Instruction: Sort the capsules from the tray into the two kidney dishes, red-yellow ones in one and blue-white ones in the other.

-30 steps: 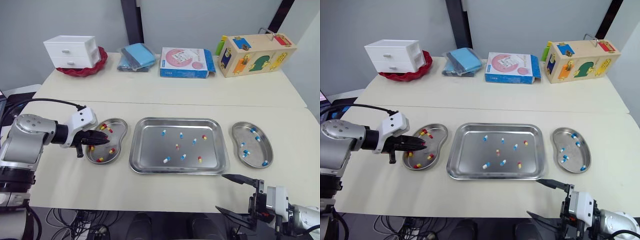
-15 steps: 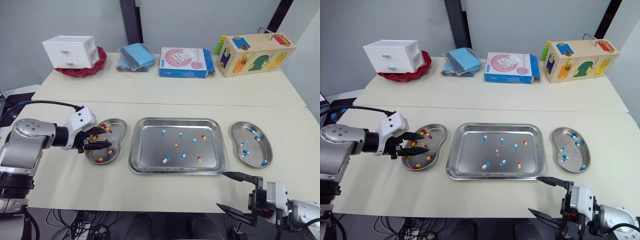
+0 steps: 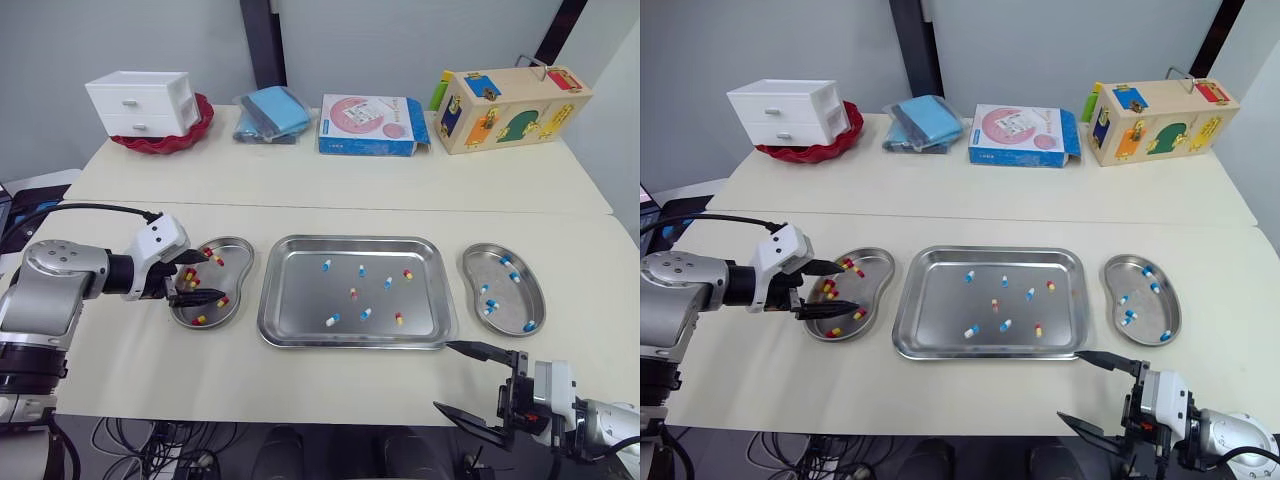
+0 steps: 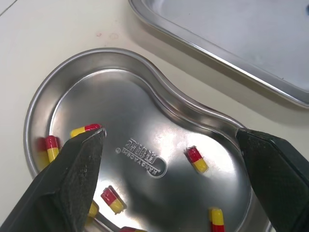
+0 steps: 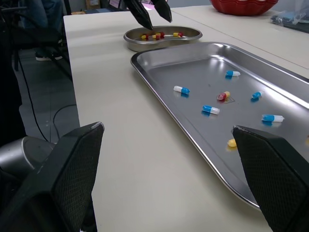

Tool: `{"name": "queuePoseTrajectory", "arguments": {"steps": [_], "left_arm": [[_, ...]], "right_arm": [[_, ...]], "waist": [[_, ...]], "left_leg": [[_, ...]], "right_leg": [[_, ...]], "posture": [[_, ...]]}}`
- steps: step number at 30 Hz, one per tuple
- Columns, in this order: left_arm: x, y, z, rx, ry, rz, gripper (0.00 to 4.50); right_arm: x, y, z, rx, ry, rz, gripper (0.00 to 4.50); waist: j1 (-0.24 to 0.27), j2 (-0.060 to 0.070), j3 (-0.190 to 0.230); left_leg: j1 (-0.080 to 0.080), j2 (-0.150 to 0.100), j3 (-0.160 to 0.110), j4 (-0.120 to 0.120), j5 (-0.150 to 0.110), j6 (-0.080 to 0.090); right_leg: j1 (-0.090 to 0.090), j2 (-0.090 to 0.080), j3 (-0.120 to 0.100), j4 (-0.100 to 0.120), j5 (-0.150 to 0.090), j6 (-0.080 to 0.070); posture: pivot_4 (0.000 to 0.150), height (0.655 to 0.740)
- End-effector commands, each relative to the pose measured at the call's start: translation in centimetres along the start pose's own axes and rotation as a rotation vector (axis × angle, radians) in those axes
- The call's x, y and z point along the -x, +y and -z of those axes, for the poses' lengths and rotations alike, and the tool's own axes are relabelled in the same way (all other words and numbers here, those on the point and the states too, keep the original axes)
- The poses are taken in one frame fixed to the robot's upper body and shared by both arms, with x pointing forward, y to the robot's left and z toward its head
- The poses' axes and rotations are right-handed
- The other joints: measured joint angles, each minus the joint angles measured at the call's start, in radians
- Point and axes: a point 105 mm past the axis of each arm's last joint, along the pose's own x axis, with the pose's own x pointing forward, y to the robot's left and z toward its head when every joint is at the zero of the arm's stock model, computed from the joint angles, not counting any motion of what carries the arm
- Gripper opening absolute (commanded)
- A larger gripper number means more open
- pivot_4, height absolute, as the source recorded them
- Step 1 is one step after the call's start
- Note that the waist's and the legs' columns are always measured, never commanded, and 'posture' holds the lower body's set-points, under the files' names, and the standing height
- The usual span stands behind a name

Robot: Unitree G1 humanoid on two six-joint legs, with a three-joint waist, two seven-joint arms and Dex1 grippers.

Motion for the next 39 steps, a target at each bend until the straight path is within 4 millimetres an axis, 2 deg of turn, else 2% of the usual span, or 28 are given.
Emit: {"name": "queuePoseTrajectory", "arguments": {"steps": [1, 7, 17, 24, 27, 29, 31, 35, 39], "left_arm": [[2.0, 0.6, -1.8, 0.088, -0.129, -0.006, 4.49], [4.3, 0.7, -2.6, 0.278, -0.291, 0.043, 4.49], [5.6, 1.3, -0.7, 0.362, -0.295, -0.024, 4.49], [8.7, 3.5, 3.1, 0.269, -0.112, -0.250, 4.49], [10.0, 4.2, 3.8, 0.246, -0.090, -0.311, 4.49], [11.6, 4.5, 5.9, 0.193, 0.045, -0.395, 4.49], [12.7, 4.5, 7.0, 0.166, 0.119, -0.425, 4.49], [14.3, 4.7, 7.6, 0.173, 0.134, -0.468, 4.49], [15.0, 4.2, 8.6, 0.194, 0.160, -0.472, 4.49]], "right_arm": [[0.6, -0.9, -0.9, 0.025, -0.011, 0.043, 4.50], [1.1, -1.5, -0.9, 0.027, 0.007, 0.068, 4.50], [1.8, -2.4, -0.9, 0.028, 0.022, 0.107, 4.50], [6.5, -5.1, -1.2, -0.014, 0.149, 0.253, 4.50], [9.1, -6.2, -1.0, -0.052, 0.229, 0.314, 4.50], [12.6, -7.9, -0.5, -0.115, 0.345, 0.391, 4.50], [14.4, -8.8, -0.5, -0.144, 0.400, 0.423, 4.50], [15.9, -10.5, -0.7, -0.171, 0.466, 0.452, 4.50], [17.5, -12.1, 0.8, -0.135, 0.660, 0.483, 4.50]], "waist": [[0.000, 0.000, 0.000], [-0.001, 0.000, 0.000], [-0.001, 0.000, 0.000], [-0.001, 0.001, 0.000], [-0.002, 0.001, 0.000], [-0.003, 0.000, 0.000], [-0.004, 0.000, 0.000], [-0.013, 0.001, 0.001], [-0.020, 0.001, 0.001]], "left_leg": [[0.000, 0.000, 0.000, 0.000, 0.000, 0.000], [0.000, 0.000, 0.000, 0.000, 0.000, 0.000], [0.000, 0.000, 0.000, 0.000, 0.000, 0.000], [0.000, 0.000, 0.000, -0.001, 0.000, 0.000], [0.000, 0.000, 0.001, -0.001, 0.000, 0.000], [0.000, 0.000, 0.001, -0.001, 0.000, 0.000], [0.000, 0.000, 0.004, -0.001, 0.000, 0.000], [0.001, 0.000, 0.004, -0.002, 0.000, 0.000], [0.000, 0.000, 0.005, -0.002, 0.000, 0.000]], "right_leg": [[0.000, 0.000, 0.000, 0.000, 0.000, 0.000], [0.000, 0.000, 0.000, 0.000, 0.000, 0.000], [0.000, 0.000, 0.000, 0.000, 0.000, 0.000], [-0.001, 0.000, 0.000, 0.000, 0.000, 0.000], [-0.001, 0.000, 0.001, 0.000, 0.000, 0.000], [-0.001, 0.000, 0.001, 0.000, 0.000, 0.000], [-0.002, 0.000, 0.003, -0.001, 0.000, 0.000], [-0.002, 0.000, 0.004, -0.001, 0.000, 0.000], [-0.003, 0.000, 0.005, -0.001, 0.000, 0.000]], "posture": [[0.150, 0.7400], [0.150, 0.7400], [0.150, 0.7400], [0.150, 0.7400], [0.150, 0.7400], [0.150, 0.7400], [0.150, 0.7400], [0.150, 0.7400], [0.150, 0.7400]]}}
